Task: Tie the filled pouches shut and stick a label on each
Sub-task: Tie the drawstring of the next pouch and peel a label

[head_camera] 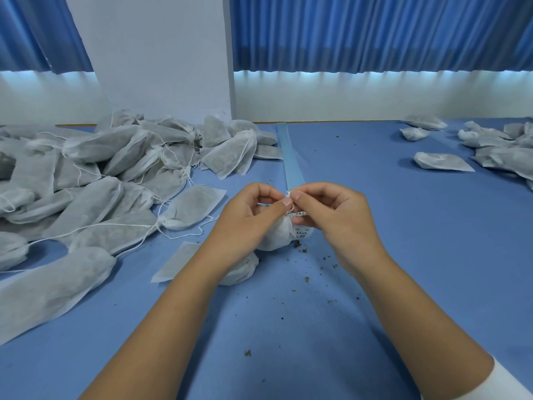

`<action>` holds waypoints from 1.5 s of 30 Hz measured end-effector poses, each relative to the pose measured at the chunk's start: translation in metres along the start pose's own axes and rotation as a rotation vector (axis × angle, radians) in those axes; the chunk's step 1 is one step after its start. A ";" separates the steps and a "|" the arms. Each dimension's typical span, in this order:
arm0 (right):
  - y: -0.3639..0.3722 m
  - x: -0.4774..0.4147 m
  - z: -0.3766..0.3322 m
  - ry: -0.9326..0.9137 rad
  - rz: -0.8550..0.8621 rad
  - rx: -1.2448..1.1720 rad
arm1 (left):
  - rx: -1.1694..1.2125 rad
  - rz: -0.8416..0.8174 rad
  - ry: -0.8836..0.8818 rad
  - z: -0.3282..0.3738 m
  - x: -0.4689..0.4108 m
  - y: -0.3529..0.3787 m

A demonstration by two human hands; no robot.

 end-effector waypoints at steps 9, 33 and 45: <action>-0.001 0.000 -0.002 0.062 0.007 -0.022 | -0.012 -0.098 0.018 -0.002 -0.001 0.000; -0.007 -0.003 -0.004 0.151 0.080 -0.127 | -0.067 -0.192 -0.085 0.001 0.004 0.000; -0.014 -0.010 -0.002 0.070 0.084 0.094 | -0.078 -0.031 -0.048 0.001 0.003 0.002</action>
Point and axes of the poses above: each hand's wrist, its own x-axis away from the middle knuckle, its own y-axis out of the palm, z = x × y, the point moved 3 cm from there along -x, towards the middle knuckle, and after that the axes turned 12 degrees about -y, right-handed, at the moved point
